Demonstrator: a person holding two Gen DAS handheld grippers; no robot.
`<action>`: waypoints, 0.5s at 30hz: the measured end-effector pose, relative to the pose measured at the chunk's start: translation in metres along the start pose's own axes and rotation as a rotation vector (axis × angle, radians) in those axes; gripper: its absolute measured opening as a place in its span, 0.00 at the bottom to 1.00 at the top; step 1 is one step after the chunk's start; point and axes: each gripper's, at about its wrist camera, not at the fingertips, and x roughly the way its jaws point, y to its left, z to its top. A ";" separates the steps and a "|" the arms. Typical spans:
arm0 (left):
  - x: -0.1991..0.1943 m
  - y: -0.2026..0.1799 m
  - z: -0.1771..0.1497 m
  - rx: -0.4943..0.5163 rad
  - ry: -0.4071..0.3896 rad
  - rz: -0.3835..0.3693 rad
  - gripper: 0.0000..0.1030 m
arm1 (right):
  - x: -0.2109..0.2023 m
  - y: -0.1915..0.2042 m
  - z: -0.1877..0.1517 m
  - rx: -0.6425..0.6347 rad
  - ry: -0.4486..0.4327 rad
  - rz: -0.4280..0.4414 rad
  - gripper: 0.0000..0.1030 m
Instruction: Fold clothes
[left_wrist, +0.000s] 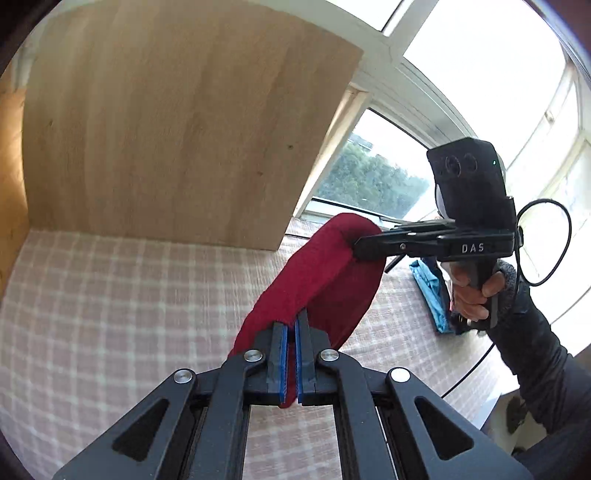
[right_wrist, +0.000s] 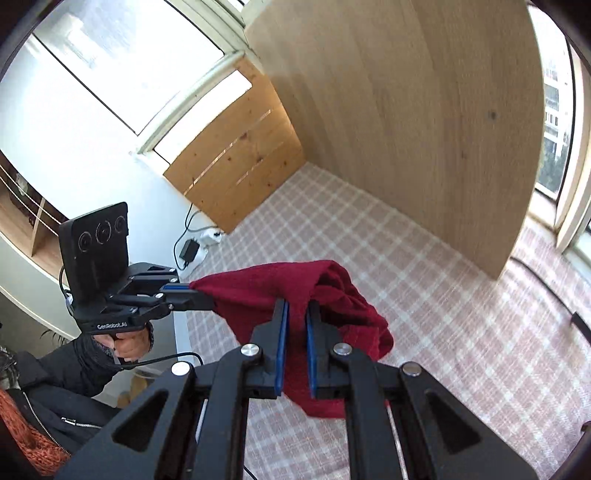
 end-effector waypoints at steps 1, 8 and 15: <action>-0.004 -0.005 0.006 0.047 0.004 -0.005 0.02 | -0.009 0.007 -0.001 0.001 -0.033 -0.016 0.09; 0.041 -0.053 -0.077 0.344 0.226 -0.053 0.02 | -0.036 0.021 -0.125 0.074 -0.220 -0.259 0.09; 0.112 -0.062 -0.209 0.351 0.544 -0.148 0.03 | 0.013 0.000 -0.303 0.414 -0.159 -0.391 0.09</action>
